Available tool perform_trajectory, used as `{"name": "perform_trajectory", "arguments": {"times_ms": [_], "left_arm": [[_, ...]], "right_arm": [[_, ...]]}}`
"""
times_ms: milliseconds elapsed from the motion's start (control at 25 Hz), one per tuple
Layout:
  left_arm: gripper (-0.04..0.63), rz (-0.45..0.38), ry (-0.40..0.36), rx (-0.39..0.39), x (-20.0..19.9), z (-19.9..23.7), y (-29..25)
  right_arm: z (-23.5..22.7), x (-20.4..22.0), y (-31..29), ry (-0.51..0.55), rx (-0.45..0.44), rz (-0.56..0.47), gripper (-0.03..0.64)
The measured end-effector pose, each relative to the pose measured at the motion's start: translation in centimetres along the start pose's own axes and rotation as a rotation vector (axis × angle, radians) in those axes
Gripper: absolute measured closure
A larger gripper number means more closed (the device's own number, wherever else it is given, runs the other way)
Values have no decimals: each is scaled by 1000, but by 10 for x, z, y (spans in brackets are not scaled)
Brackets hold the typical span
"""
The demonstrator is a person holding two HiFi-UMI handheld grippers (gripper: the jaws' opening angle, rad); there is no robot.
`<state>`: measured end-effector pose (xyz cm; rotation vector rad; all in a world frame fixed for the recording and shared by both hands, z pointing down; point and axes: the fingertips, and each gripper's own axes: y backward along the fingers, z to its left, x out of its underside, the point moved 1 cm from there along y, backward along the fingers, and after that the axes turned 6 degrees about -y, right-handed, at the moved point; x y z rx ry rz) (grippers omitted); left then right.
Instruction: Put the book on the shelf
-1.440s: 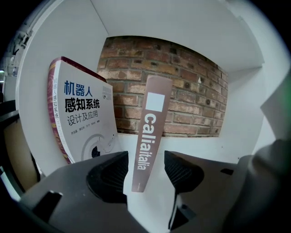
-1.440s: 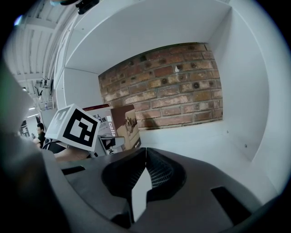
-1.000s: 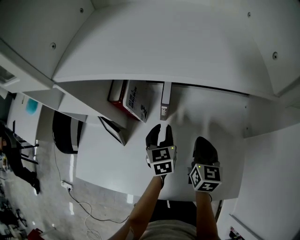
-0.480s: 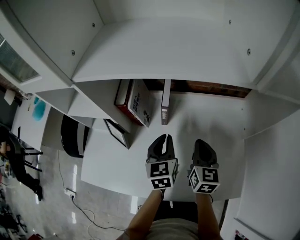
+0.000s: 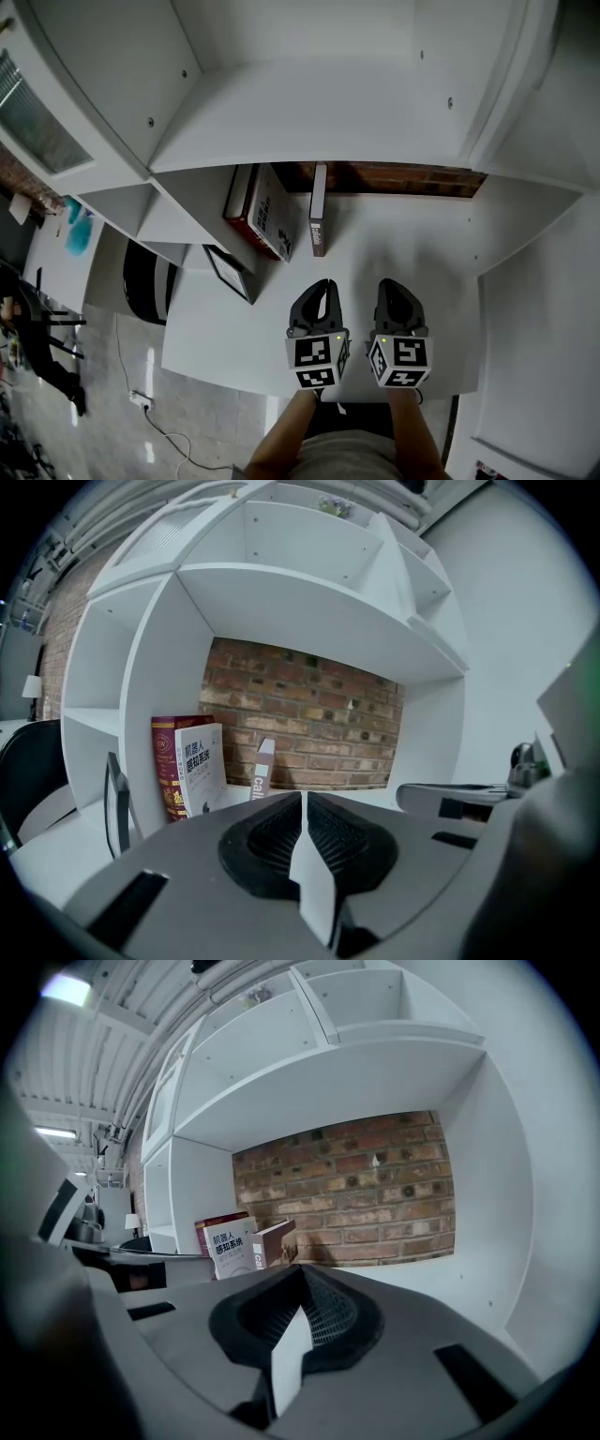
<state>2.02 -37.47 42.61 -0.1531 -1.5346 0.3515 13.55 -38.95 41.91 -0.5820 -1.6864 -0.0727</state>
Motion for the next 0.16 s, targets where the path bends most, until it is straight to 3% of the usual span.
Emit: {"name": "perform_trajectory", "arguments": {"times_ms": [160], "left_arm": [[572, -1, -19, 4, 3, -10, 4]], "right_arm": [[0, -3, 7, 17, -15, -4, 600]]}}
